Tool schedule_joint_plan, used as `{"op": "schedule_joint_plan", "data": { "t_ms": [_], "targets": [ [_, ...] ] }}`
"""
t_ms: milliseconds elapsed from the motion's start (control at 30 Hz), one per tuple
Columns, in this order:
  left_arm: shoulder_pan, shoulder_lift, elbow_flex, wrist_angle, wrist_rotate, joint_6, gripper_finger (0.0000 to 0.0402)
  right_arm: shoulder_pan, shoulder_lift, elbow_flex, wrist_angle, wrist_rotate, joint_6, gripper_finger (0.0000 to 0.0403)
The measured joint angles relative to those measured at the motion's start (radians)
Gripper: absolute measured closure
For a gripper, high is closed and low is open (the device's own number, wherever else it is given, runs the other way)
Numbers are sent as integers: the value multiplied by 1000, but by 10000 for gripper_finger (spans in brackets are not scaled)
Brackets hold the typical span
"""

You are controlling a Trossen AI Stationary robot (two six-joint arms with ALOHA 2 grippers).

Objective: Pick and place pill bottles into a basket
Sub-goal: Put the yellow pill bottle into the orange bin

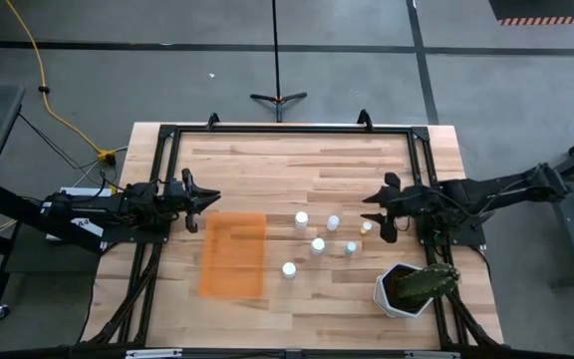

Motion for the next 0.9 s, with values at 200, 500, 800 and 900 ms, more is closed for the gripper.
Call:
{"op": "schedule_joint_plan", "data": {
  "t_ms": [200, 500, 800, 900],
  "targets": [
    [0, 0, 0, 0, 1, 0, 314, 0, 49, 0, -84, -59, 66, 206],
    [0, 0, 0, 0, 1, 0, 314, 0, 200, 0, -78, -54, 50, 182],
    [0, 0, 0, 0, 1, 0, 314, 0, 290, 0, -73, -85, 64, 158],
    [0, 0, 0, 0, 0, 0, 314, 0, 300, 0, -82, -85, 64, 158]
  ]
}}
